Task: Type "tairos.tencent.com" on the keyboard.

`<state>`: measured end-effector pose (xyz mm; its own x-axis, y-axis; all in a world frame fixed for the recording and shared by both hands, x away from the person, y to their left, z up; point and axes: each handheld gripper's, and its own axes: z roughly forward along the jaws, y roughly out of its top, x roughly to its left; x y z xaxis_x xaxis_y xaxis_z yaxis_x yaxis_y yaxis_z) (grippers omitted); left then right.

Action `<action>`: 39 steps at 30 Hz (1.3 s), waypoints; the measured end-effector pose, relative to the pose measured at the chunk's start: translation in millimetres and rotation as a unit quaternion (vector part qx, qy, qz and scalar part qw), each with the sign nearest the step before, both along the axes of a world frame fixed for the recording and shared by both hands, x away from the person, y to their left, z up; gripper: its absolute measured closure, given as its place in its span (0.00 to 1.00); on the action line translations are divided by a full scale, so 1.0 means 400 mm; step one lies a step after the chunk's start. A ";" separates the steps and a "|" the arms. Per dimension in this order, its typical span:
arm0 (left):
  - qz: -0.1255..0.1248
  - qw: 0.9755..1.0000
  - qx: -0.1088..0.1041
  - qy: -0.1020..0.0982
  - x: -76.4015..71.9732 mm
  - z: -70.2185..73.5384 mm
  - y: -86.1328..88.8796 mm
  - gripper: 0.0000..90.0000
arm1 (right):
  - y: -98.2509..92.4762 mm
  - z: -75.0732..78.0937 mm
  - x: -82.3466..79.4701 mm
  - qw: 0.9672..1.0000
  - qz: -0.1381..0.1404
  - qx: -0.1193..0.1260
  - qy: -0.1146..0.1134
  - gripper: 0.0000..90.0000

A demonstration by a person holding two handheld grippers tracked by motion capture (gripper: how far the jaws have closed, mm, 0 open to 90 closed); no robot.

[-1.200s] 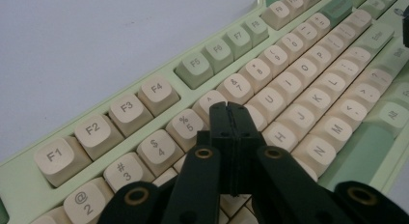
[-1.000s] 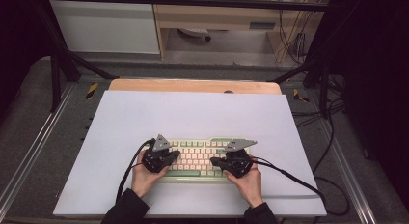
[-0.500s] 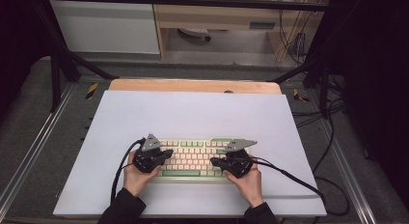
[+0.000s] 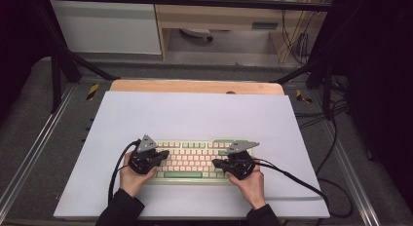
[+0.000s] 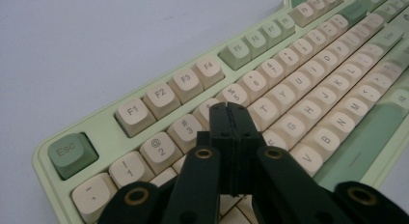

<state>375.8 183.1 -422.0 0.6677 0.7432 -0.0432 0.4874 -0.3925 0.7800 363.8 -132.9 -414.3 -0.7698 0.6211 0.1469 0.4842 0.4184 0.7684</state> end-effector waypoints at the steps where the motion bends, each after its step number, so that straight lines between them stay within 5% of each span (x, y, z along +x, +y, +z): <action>1: 0.001 1.000 0.001 0.000 0.001 -0.001 0.000 1.00 | 0.000 0.000 0.000 1.000 0.000 0.000 0.000 1.00; 28: -0.007 1.000 0.004 0.002 -0.004 -0.010 -0.003 1.00 | 0.001 0.001 -0.002 1.000 0.002 0.003 0.001 1.00; 39: -0.006 1.000 -0.004 0.004 -0.034 0.004 0.043 1.00 | 0.028 0.000 -0.005 1.000 0.013 0.010 0.003 1.00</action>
